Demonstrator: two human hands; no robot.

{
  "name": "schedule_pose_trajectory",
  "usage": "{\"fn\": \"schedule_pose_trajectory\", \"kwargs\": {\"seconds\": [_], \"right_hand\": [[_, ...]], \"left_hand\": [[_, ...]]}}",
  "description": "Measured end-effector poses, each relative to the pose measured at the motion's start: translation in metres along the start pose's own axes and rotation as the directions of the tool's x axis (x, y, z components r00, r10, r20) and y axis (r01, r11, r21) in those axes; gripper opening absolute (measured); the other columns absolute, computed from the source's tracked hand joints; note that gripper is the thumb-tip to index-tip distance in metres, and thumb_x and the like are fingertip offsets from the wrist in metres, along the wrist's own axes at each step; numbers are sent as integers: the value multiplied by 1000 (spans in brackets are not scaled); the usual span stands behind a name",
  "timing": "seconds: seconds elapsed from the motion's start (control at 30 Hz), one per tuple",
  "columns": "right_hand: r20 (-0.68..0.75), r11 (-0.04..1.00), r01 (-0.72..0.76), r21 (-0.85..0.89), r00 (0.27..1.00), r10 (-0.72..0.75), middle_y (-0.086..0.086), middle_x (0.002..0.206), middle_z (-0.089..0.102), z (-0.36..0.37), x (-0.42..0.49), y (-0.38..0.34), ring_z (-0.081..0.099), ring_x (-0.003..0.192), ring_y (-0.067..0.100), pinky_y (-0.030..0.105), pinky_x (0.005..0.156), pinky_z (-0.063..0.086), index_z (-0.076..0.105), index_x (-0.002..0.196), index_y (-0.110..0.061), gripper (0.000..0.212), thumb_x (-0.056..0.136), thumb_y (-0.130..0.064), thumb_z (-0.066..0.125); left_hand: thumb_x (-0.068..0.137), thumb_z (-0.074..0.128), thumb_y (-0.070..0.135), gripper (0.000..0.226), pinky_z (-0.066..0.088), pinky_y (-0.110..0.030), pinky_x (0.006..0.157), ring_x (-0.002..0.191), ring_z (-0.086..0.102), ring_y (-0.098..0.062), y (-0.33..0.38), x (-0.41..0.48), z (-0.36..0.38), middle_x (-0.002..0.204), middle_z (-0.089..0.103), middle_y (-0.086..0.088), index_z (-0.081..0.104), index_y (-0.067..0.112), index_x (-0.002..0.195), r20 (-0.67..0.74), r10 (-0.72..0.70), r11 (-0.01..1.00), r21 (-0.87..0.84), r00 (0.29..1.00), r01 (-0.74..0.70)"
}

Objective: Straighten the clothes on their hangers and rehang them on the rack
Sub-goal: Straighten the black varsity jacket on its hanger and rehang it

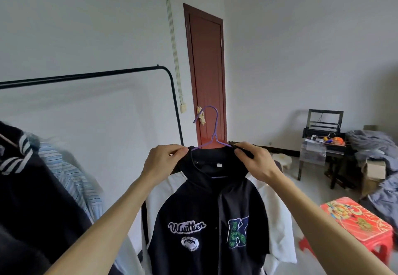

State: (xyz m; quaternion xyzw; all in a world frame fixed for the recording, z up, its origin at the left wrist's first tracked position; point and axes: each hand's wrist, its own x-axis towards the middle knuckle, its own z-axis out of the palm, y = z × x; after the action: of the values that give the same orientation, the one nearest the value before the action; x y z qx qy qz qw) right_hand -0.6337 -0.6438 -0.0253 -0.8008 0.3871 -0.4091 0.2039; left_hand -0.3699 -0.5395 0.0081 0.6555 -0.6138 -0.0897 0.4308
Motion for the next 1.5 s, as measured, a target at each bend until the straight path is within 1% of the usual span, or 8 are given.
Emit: {"fn": "schedule_pose_trajectory", "kwargs": {"seconds": [0.13, 0.3, 0.47, 0.67, 0.8, 1.0, 1.33, 1.5], "right_hand": [[65, 1000, -10, -1, 998, 10, -22, 90, 69, -9, 2, -6, 62, 89, 0, 19, 76, 43, 67, 104, -40, 16, 95, -36, 54], [11, 1000, 7, 24, 1000, -7, -20, 87, 68, -7, 2, -10, 62, 86, 3, 17, 74, 42, 69, 105, -32, 17, 95, -28, 56], [30, 1000, 8, 0, 1000, -8, -25, 88, 69, -9, -2, -4, 60, 87, -13, 5, 73, 40, 72, 103, -33, 16, 95, -29, 59], [27, 987, -42, -153, 999, 46, -17, 76, 65, -7, -6, 15, 59, 79, 6, 22, 73, 44, 60, 77, -45, 18, 94, -39, 57], [37, 988, 10, -152, 999, -5, -13, 74, 60, 7, -4, 7, 56, 76, 9, 27, 71, 44, 59, 83, -30, 14, 97, -32, 55], [17, 984, 112, -138, 994, -110, -13, 84, 63, 23, 11, -16, 57, 81, 9, 13, 71, 38, 69, 99, -22, 17, 96, -32, 56], [23, 971, 205, -123, 979, -204, -16, 88, 62, 38, 22, -46, 56, 82, 4, 17, 72, 42, 70, 104, -25, 19, 97, -33, 54], [-13, 993, 108, -51, 994, -109, -20, 81, 61, 30, 18, -27, 58, 83, 9, 22, 77, 42, 71, 104, -21, 16, 96, -27, 58]], "left_hand": [[90, 63, 40, 19, 42, -7, 77, 93, 62, 6, 16, 9, 3, 97, 72, 20, 77, 29, 98, 18, 21, 1000, -19, 1000, -21], [93, 56, 43, 20, 45, -20, 79, 92, 62, -4, 26, 13, 11, 92, 71, 11, 69, 30, 91, 94, 1, 1000, -15, 996, 1], [94, 56, 42, 18, 45, -21, 66, 73, 62, -12, 14, 5, 17, 81, 69, 5, 67, 28, 94, 109, 17, 997, 79, 994, -26], [96, 55, 35, 16, 49, -26, 73, 76, 62, -10, -4, 3, 14, 86, 69, 8, 65, 23, 91, 51, 17, 997, 71, 999, -21], [96, 57, 29, 15, 42, -19, 64, 66, 57, -6, -1, 2, 16, 77, 65, 8, 60, 20, 85, 0, 52, 998, 39, 999, -52], [96, 56, 27, 13, 39, -12, 59, 61, 53, -4, 12, 9, 10, 76, 66, 4, 58, 20, 85, -21, 127, 991, 48, 992, -126], [96, 56, 31, 10, 39, -4, 65, 73, 58, 8, 14, 10, 9, 88, 69, 13, 62, 25, 91, 16, 138, 990, 8, 990, -138], [96, 57, 34, 14, 42, -6, 75, 90, 62, 4, -12, 0, 3, 94, 70, 16, 66, 25, 100, 52, 85, 996, 11, 995, -86]]}}
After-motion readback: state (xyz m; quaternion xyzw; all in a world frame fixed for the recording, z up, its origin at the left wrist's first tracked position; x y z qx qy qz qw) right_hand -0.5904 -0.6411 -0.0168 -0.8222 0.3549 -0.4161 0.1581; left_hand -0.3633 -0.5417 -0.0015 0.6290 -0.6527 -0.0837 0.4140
